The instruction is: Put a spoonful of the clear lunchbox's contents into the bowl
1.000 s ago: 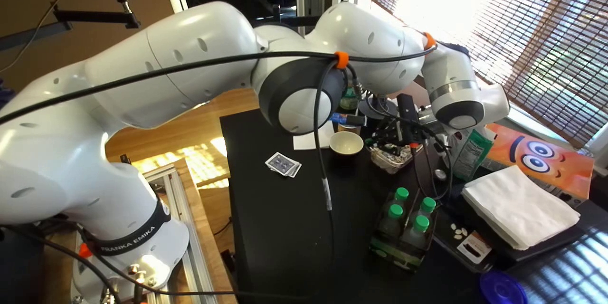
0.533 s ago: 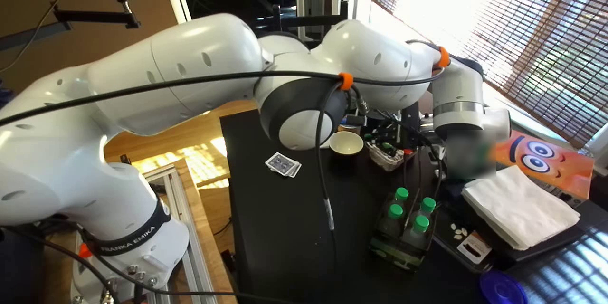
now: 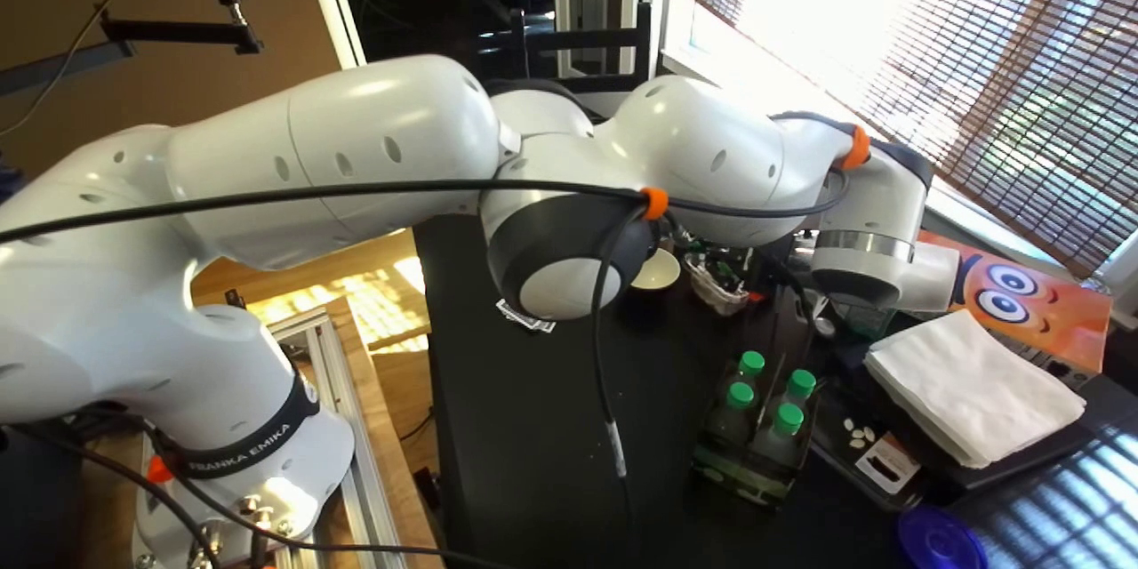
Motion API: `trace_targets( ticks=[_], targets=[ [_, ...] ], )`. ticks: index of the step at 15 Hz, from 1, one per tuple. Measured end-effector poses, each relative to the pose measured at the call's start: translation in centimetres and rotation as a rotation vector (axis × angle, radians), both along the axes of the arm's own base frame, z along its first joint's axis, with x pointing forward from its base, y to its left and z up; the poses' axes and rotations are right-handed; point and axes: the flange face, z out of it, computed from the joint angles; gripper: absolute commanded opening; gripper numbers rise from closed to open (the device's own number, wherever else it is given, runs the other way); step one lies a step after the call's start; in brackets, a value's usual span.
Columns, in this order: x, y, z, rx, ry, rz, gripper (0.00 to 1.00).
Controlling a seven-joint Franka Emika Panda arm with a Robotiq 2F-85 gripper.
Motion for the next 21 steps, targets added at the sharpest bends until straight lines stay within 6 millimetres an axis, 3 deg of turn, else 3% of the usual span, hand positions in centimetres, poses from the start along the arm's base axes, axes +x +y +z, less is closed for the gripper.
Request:
trace_targets(
  ticks=[12,21],
  targets=[
    [-0.4,-1.6,0.2,0.162,-0.216,0.042,0.03],
    [-2.0,-2.1,0.5,0.306,-0.356,0.162,0.03]
  ],
)
